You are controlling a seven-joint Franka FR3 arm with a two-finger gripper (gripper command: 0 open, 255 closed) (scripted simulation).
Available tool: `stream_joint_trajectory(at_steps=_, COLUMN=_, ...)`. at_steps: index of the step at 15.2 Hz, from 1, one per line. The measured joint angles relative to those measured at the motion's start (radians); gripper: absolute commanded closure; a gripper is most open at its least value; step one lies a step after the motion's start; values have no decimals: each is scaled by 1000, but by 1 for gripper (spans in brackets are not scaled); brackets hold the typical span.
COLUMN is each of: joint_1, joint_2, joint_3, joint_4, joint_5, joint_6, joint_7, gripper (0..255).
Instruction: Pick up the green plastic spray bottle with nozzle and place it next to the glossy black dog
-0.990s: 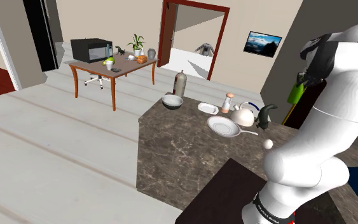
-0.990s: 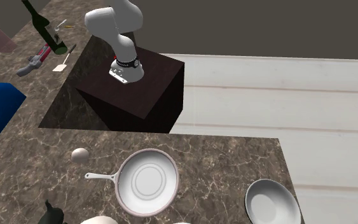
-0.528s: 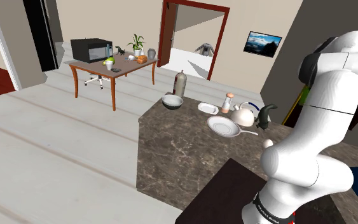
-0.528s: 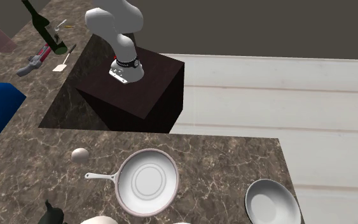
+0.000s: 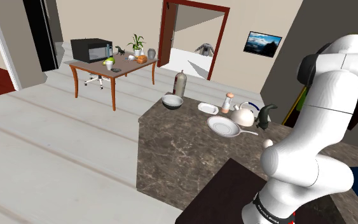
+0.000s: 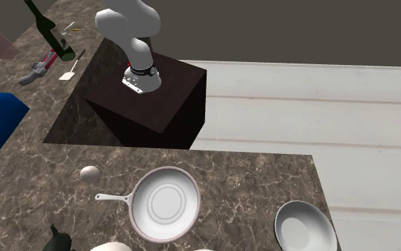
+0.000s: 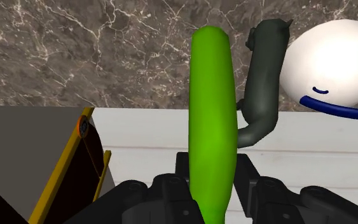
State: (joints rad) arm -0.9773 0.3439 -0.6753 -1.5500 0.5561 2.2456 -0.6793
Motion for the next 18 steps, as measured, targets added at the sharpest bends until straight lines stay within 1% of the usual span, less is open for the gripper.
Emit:
stream_joint_trajectory(at_steps=11, joint_1=-7, joint_2=29, joint_3=28, joint_4=-99, joint_5=62, joint_6=115, joint_7=-68, gripper=255)
stream_joint_trajectory(at_steps=18, joint_1=-16, joint_2=55, joint_3=55, joint_4=-155, joint_5=114, joint_6=188, joint_7=-118, gripper=255)
